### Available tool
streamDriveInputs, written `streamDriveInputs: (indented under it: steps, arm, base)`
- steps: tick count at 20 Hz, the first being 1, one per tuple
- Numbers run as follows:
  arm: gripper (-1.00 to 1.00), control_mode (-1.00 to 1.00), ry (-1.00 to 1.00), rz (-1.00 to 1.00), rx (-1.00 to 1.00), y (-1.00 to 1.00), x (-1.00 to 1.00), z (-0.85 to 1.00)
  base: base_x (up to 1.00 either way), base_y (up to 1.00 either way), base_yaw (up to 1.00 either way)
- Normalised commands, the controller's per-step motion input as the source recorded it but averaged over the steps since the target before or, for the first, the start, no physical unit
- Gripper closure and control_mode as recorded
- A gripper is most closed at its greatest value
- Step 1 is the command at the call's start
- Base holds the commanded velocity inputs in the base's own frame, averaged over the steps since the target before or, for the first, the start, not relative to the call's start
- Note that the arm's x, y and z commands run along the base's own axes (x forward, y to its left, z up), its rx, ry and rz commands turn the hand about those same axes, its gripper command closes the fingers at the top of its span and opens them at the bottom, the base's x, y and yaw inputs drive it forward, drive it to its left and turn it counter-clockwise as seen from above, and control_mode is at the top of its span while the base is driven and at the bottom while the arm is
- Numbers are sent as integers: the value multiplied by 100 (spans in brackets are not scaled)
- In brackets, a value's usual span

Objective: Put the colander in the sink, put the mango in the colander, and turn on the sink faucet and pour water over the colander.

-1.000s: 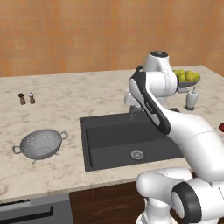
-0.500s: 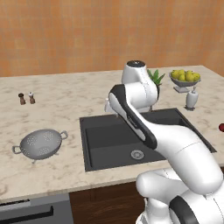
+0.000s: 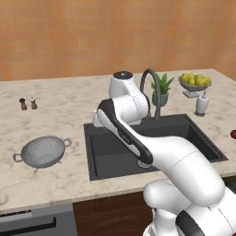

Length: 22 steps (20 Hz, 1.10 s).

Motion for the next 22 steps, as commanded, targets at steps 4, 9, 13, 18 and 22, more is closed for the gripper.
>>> streamDriveInputs:
  steps: [4,9,13,18,22]
  arm:
    - [-100,-100,2,0,0,61,12,-15]
    - [-100,-100,3,0,0,61,11,-16]
    - [-100,-100,5,0,0,63,11,-12]
    - [-100,-100,4,0,0,43,3,-15]
    - [-100,-100,2,0,0,45,1,-24]
  base:
    - [0,0,0]
    - [0,0,0]
    - [0,0,0]
    - [0,0,0]
    - [0,0,0]
